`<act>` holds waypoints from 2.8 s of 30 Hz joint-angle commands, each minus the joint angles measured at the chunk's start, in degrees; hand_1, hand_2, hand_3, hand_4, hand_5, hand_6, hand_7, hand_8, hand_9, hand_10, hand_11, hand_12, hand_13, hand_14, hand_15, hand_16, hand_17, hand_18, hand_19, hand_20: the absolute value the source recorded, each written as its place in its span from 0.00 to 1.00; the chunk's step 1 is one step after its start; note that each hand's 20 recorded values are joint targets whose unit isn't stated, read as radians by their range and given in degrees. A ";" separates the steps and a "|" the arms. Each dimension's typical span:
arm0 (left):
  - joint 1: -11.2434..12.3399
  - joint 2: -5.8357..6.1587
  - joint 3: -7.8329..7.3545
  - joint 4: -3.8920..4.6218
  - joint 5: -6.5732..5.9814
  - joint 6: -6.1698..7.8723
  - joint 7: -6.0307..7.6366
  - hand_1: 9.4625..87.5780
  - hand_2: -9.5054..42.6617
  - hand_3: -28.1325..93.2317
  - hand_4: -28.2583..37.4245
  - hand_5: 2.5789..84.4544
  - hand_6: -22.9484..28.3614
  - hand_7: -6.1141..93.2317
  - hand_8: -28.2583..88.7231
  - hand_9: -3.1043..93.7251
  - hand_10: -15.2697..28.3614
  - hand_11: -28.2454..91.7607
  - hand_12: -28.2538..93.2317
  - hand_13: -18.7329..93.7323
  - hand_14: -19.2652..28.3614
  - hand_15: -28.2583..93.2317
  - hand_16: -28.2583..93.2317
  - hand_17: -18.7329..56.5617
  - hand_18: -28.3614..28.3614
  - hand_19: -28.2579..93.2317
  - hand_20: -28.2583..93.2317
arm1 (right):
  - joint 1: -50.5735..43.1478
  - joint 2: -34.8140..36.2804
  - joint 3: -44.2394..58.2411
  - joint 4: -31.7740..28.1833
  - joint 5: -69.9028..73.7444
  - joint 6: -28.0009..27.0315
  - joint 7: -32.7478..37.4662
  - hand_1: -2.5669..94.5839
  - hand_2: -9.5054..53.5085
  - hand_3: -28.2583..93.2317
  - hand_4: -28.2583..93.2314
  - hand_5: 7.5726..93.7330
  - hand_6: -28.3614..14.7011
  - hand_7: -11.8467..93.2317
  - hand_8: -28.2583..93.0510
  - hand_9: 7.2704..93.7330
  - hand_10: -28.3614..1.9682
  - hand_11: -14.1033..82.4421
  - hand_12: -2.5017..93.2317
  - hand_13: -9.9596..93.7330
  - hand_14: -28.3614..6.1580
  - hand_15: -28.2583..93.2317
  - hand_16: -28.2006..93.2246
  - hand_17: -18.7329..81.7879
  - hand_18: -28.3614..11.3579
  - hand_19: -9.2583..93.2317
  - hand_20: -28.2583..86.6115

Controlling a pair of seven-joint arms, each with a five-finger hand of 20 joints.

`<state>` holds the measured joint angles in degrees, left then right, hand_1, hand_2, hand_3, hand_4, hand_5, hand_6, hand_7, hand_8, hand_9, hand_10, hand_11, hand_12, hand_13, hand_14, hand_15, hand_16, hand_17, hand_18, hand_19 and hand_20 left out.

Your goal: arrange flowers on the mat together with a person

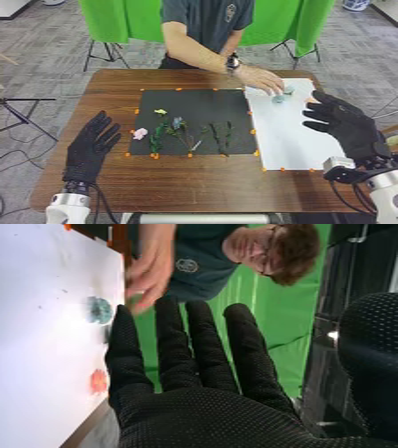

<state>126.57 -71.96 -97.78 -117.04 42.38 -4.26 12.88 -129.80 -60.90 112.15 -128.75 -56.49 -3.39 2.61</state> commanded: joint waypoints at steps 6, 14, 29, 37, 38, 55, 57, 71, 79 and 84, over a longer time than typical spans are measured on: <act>1.78 -0.69 -0.77 -0.36 0.11 1.24 0.97 0.24 0.19 0.81 0.07 0.32 0.50 0.28 0.15 0.26 0.60 0.41 0.36 0.35 0.68 0.40 0.26 0.12 0.86 0.57 0.33 | 2.25 -0.73 -0.04 1.22 -0.42 0.61 -0.61 0.18 0.16 0.91 0.04 0.31 0.53 0.24 0.17 0.31 0.45 0.26 0.28 0.38 0.45 0.37 0.49 0.22 0.15 0.52 0.48; 1.83 0.53 -0.86 -0.60 -0.17 1.08 0.68 0.24 0.19 0.81 0.07 0.33 0.50 0.28 0.15 0.26 0.60 0.41 0.36 0.35 0.68 0.40 0.26 0.12 0.86 0.58 0.33 | 5.67 -0.19 -3.26 2.64 -0.97 0.04 -0.10 0.18 0.16 0.91 0.04 0.31 0.53 0.24 0.17 0.31 0.45 0.25 0.27 0.38 0.45 0.38 0.49 0.22 0.15 0.52 0.48; 0.81 0.88 -0.40 0.01 -0.21 0.31 -0.34 0.24 0.19 0.81 0.07 0.33 0.50 0.28 0.15 0.26 0.60 0.41 0.36 0.35 0.68 0.41 0.26 0.12 0.86 0.58 0.33 | 6.02 0.97 -4.02 2.62 -1.27 0.65 0.14 0.18 0.16 0.91 0.04 0.32 0.53 0.24 0.17 0.31 0.45 0.25 0.28 0.38 0.45 0.38 0.48 0.22 0.15 0.52 0.48; 0.66 1.08 -0.27 0.07 -0.08 -0.08 -0.56 0.24 0.19 0.81 0.07 0.33 0.50 0.29 0.14 0.26 0.60 0.41 0.36 0.35 0.68 0.41 0.26 0.12 0.86 0.58 0.33 | 8.35 3.19 -6.09 4.04 -3.70 1.85 -0.42 0.19 0.15 0.91 0.05 0.32 0.53 0.24 0.17 0.32 0.45 0.26 0.27 0.39 0.45 0.39 0.48 0.23 0.15 0.54 0.49; 0.77 1.10 -0.26 0.10 -0.16 -0.08 -0.45 0.24 0.19 0.81 0.07 0.33 0.50 0.29 0.14 0.26 0.60 0.41 0.36 0.35 0.68 0.41 0.26 0.12 0.86 0.58 0.33 | 9.33 4.03 -6.84 4.45 -5.09 2.68 -0.08 0.19 0.14 0.91 0.05 0.32 0.53 0.24 0.17 0.33 0.45 0.26 0.27 0.40 0.46 0.40 0.48 0.24 0.15 0.56 0.50; 0.91 2.07 -0.03 0.15 -0.16 0.14 -0.56 0.24 0.19 0.81 0.07 0.33 0.51 0.29 0.14 0.26 0.60 0.41 0.36 0.35 0.69 0.42 0.26 0.12 0.86 0.58 0.32 | 44.82 23.08 -35.49 31.63 -73.85 15.41 4.00 0.34 0.00 0.90 0.00 0.36 0.59 0.40 0.10 0.36 0.60 0.41 0.26 0.47 0.56 0.66 0.37 0.34 0.21 0.77 0.60; 0.98 2.11 -0.02 0.17 -0.22 0.04 -0.71 0.24 0.19 0.81 0.07 0.33 0.51 0.29 0.14 0.26 0.60 0.41 0.36 0.35 0.69 0.42 0.26 0.12 0.86 0.58 0.32 | 51.29 23.90 -43.38 36.30 -81.82 17.64 7.97 0.35 0.00 0.90 0.00 0.36 0.59 0.40 0.10 0.36 0.63 0.42 0.25 0.50 0.57 0.72 0.36 0.35 0.24 0.79 0.60; 1.47 2.04 -0.12 0.08 -0.23 0.29 -0.91 0.24 0.19 0.81 0.07 0.33 0.51 0.28 0.15 0.27 0.60 0.41 0.35 0.35 0.69 0.42 0.26 0.12 0.86 0.58 0.32 | 60.25 20.94 -50.77 47.86 -91.66 5.61 12.67 0.38 0.00 0.91 0.00 0.42 0.63 0.42 0.09 0.45 0.63 0.47 0.26 0.65 0.61 0.81 0.35 0.41 0.26 0.85 0.61; 1.34 2.30 0.03 0.19 -0.36 0.44 -0.67 0.24 0.19 0.81 0.07 0.33 0.51 0.28 0.15 0.27 0.60 0.41 0.36 0.35 0.69 0.42 0.26 0.12 0.86 0.58 0.33 | 61.68 18.82 -50.69 50.71 -91.98 0.60 10.70 0.40 0.00 0.90 0.00 0.51 0.64 0.43 0.09 0.56 0.62 0.53 0.27 0.70 0.65 0.80 0.37 0.43 0.25 0.86 0.62; 1.50 2.36 0.14 0.11 -0.52 0.79 -0.42 0.24 0.19 0.81 0.07 0.33 0.51 0.28 0.15 0.27 0.60 0.41 0.36 0.35 0.69 0.42 0.26 0.12 0.86 0.58 0.33 | 61.55 17.55 -49.44 50.91 -91.53 -5.00 10.01 0.41 0.00 0.89 0.00 0.51 0.63 0.42 0.09 0.56 0.61 0.51 0.27 0.70 0.65 0.80 0.38 0.43 0.24 0.86 0.62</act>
<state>127.47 -69.62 -97.98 -117.23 42.29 -3.85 12.59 -68.55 -41.64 61.41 -78.26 -148.19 -2.44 13.75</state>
